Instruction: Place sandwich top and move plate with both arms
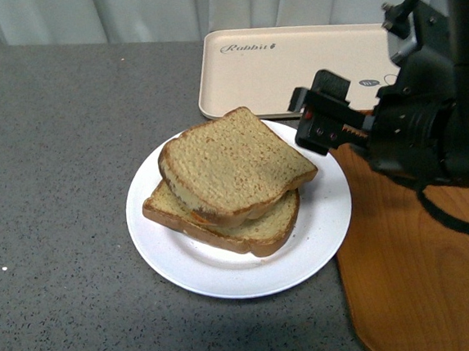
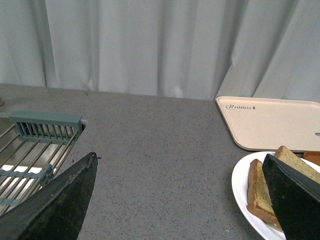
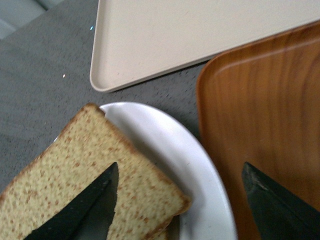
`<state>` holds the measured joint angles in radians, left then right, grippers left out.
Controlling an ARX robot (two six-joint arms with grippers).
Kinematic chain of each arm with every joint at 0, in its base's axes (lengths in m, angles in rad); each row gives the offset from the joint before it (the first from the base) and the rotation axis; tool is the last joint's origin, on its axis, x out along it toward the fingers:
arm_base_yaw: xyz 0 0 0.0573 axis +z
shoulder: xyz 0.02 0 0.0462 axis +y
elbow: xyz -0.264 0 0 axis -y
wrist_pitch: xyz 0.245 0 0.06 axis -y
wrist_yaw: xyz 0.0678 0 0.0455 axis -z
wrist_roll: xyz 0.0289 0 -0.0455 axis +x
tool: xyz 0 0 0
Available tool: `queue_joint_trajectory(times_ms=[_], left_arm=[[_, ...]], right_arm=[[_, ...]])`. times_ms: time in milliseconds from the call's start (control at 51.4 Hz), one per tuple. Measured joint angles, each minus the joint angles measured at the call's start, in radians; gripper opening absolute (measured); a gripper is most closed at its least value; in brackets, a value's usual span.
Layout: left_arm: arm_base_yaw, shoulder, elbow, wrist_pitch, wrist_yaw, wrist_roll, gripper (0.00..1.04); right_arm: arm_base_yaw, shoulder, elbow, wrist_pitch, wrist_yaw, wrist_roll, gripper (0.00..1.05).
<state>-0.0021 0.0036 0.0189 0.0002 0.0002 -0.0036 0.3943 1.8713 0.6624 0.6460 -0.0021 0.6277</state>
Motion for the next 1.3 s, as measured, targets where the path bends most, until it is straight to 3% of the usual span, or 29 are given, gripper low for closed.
queue_joint_trajectory(times_ms=[19,117,214,389,505,583,661,758,855,1166,1225,1303], left_arm=[[0.000,0.000,0.000,0.000,0.000,0.000,0.98],[0.000,0.000,0.000,0.000,0.003,0.000,0.98],[0.000,0.000,0.000,0.000,-0.001,0.000,0.98],[0.000,0.000,0.000,0.000,0.000,0.000,0.98],[0.000,0.000,0.000,0.000,0.000,0.000,0.98],[0.000,0.000,0.000,0.000,0.000,0.000,0.98],[0.000,0.000,0.000,0.000,0.000,0.000,0.98],[0.000,0.000,0.000,0.000,-0.001,0.000,0.98],[0.000,0.000,0.000,0.000,0.000,0.000,0.98],[0.000,-0.001,0.000,0.000,0.000,0.000,0.98],[0.000,0.000,0.000,0.000,0.000,0.000,0.98],[0.000,-0.001,0.000,0.000,0.000,0.000,0.98]], right_arm=[[-0.006,-0.003,-0.005,0.014,0.020,-0.011,0.77],[-0.051,-0.004,-0.104,0.369,0.225,-0.221,0.65],[-0.145,-0.092,-0.237,0.594,0.209,-0.423,0.50],[-0.363,-0.473,-0.431,0.490,0.023,-0.584,0.20],[-0.393,-0.723,-0.568,0.328,0.014,-0.607,0.01],[-0.393,-1.000,-0.648,0.084,0.002,-0.616,0.01],[-0.393,-1.377,-0.656,-0.277,0.003,-0.621,0.01],[-0.394,-1.701,-0.656,-0.545,0.000,-0.623,0.01],[-0.394,-1.852,-0.656,-0.639,0.001,-0.624,0.01],[-0.394,-1.864,-0.655,-0.649,-0.002,-0.615,0.01],[-0.393,-1.781,-0.594,-0.822,-0.028,-0.436,0.14],[-0.391,-1.733,-0.583,-0.890,-0.034,-0.257,0.27]])
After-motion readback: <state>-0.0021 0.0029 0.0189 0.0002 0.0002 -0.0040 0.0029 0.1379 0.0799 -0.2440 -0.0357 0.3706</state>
